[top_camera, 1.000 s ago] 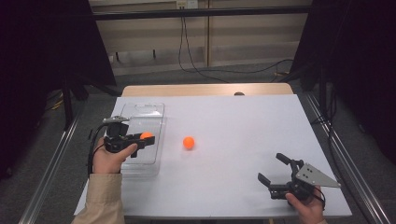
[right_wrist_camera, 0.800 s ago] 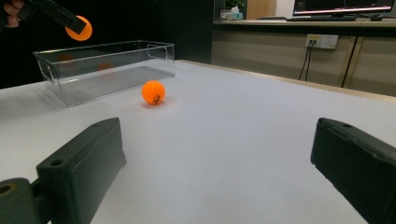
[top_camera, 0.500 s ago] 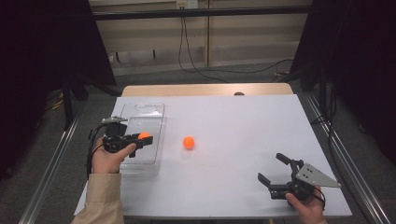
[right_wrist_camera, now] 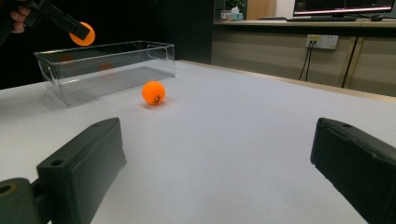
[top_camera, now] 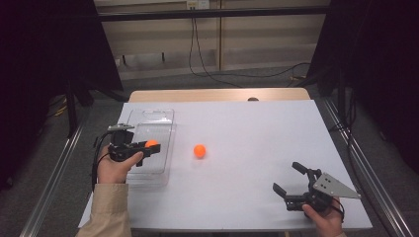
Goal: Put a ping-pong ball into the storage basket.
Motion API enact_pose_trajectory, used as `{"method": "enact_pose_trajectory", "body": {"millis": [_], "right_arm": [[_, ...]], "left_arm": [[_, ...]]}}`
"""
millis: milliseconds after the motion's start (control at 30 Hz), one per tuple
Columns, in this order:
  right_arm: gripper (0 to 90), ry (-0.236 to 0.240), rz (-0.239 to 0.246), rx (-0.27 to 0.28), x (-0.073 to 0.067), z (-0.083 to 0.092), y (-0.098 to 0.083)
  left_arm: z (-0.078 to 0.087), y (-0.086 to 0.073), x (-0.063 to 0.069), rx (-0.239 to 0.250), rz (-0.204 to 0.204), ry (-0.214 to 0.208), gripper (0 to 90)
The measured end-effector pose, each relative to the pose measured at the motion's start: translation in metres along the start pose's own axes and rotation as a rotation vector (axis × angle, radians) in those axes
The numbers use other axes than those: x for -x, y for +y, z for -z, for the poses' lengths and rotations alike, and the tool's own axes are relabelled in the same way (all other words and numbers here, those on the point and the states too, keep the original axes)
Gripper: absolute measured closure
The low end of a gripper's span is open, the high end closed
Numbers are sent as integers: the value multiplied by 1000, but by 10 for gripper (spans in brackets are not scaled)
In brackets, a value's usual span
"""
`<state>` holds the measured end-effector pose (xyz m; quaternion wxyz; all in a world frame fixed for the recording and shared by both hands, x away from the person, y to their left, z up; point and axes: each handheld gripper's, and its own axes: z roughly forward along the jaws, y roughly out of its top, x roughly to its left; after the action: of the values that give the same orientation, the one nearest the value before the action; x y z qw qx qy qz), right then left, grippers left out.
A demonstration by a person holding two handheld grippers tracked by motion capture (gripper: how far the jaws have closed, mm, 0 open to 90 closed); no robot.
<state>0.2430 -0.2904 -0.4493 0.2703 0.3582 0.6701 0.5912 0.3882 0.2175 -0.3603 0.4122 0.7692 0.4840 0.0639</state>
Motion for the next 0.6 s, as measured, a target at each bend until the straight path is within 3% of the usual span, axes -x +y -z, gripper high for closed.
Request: {"method": "enact_pose_trajectory", "body": {"millis": [600], "right_arm": [[24, 2, -3, 2, 0, 0, 0]], "left_arm": [[-4, -2, -5, 7, 8, 23, 508]]}}
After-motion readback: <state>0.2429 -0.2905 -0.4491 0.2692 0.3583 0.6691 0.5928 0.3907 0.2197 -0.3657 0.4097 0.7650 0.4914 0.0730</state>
